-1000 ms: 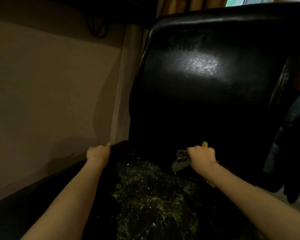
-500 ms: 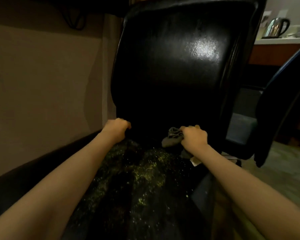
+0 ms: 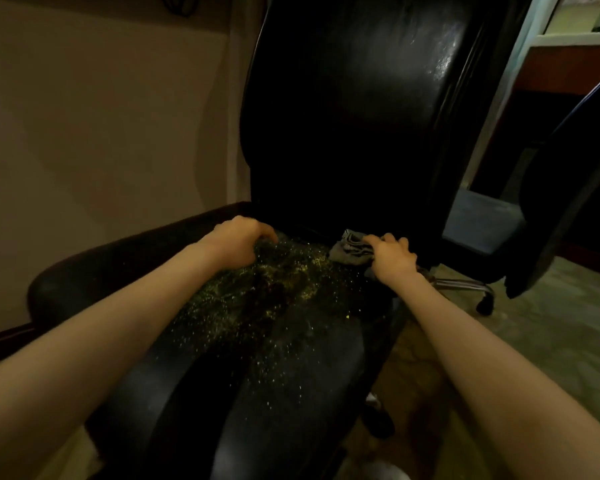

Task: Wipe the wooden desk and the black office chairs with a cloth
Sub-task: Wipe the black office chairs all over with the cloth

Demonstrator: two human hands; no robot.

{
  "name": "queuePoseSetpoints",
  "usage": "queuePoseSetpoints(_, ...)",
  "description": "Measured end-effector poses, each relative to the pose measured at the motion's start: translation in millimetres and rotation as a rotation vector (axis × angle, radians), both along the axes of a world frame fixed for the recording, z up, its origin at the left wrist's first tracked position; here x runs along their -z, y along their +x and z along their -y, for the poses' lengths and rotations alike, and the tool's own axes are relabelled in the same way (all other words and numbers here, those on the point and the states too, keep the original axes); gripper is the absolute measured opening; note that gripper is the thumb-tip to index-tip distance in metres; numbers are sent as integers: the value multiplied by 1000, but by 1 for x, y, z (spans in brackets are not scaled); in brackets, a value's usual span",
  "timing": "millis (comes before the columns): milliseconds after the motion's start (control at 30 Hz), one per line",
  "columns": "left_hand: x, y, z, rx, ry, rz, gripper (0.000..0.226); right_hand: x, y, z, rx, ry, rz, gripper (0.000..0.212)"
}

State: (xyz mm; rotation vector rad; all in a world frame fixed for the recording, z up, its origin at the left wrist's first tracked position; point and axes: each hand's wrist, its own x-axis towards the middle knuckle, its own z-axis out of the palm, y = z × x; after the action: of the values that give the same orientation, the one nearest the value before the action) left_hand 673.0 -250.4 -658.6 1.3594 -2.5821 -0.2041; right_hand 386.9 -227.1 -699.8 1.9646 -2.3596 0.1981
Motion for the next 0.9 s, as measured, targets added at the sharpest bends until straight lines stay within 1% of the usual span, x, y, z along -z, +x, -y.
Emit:
queuePoseSetpoints(100, 3, 5, -39, 29, 7, -46, 36, -1, -1, -2, -6, -6, 6, 68)
queuePoseSetpoints(133, 5, 10, -50, 23, -21, -40, 36, 0, -1, -2, -7, -11, 3, 68)
queuePoseSetpoints(200, 10, 20, -68, 7, -74, -40, 43, 0, -1, -4, -16, -19, -25, 66)
queuePoseSetpoints(233, 12, 24, -75, 0, -59, -63, 47, 0, -2, -5, -23, -25, -42, 65)
queuePoseSetpoints(300, 14, 32, -80, -21, 41, -99, 61, -1, 0, -5, -26, -35, -45, 62)
queuePoseSetpoints(333, 16, 32, -79, -28, 76, -95, 64, -2, 1, -5, -27, -37, -36, 59)
queuePoseSetpoints(400, 17, 30, -77, -61, 64, -129, 54, -4, 9, -8, -46, -44, -15, 56)
queuePoseSetpoints(467, 16, 22, -78, -98, 10, -218, 40, -7, 17, -11, -106, -13, 37, 53)
queuePoseSetpoints(500, 15, 20, -77, -107, -35, -239, 37, -11, 22, -10, -146, 5, 84, 52)
queuePoseSetpoints(567, 15, 16, -79, -96, -85, -184, 43, -22, 25, -11, -179, 21, 197, 48)
queuePoseSetpoints(633, 15, 16, -84, -51, -14, -83, 55, -33, 17, -13, -154, -62, 245, 47)
queuePoseSetpoints(667, 14, 17, -87, -11, 21, -50, 58, -37, 10, -16, -125, -118, 225, 47)
queuePoseSetpoints(733, 10, 22, -98, 72, 97, -47, 50, -33, -3, -24, -77, -145, 63, 47)
queuePoseSetpoints(767, 7, 27, -107, 110, 166, -52, 42, -28, -8, -28, -57, -110, -24, 47)
queuePoseSetpoints(800, 5, 32, -116, 145, 246, -44, 35, -20, -14, -33, -32, -67, -54, 49)
queuePoseSetpoints(867, 6, 43, -133, 176, 385, 9, 29, -8, -26, -37, 12, -23, 19, 52)
queuePoseSetpoints(900, 9, 48, -139, 170, 419, 59, 29, -5, -31, -34, 17, -35, 59, 52)
